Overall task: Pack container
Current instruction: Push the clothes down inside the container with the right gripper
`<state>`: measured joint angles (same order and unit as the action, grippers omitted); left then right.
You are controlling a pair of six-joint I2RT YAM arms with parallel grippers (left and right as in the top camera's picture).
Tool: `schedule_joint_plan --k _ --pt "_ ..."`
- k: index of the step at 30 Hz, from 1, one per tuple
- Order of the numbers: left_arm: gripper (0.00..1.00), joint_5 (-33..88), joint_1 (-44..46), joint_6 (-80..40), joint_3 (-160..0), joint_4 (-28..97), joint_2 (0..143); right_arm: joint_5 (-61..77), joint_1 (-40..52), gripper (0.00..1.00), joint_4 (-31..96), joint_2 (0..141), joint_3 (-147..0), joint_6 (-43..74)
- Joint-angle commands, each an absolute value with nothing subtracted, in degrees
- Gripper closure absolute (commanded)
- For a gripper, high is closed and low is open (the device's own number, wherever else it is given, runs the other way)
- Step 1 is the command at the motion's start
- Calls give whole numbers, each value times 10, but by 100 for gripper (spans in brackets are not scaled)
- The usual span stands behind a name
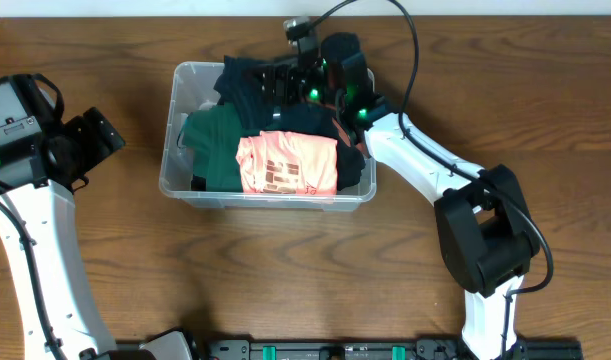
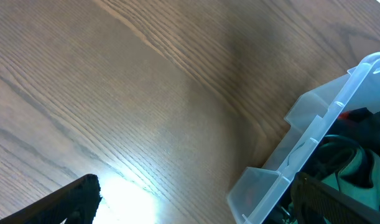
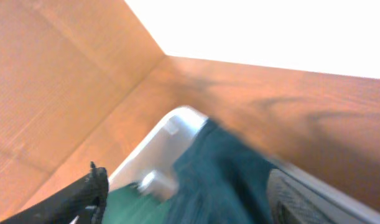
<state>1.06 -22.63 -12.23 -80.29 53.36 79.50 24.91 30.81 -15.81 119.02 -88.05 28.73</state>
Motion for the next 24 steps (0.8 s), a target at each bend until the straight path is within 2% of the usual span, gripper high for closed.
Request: schedule_joint_plan --k 1,6,10,15,21,24 --pt "2 4 -228 -128 -806 533 797 133 317 18 -170 1205 -879 293" --pt "2 4 -228 -128 -806 533 797 152 333 20 -200 1265 -879 302" --pt "2 4 -228 -128 -806 533 797 194 350 25 -186 1315 -879 299" --pt "2 4 -228 -128 -806 533 797 219 355 35 -62 1341 -879 247" --pt "2 4 -228 -128 -806 533 797 219 345 36 14 1321 -880 160" --pt "2 4 -228 -128 -806 533 797 228 340 35 26 1294 -880 155"
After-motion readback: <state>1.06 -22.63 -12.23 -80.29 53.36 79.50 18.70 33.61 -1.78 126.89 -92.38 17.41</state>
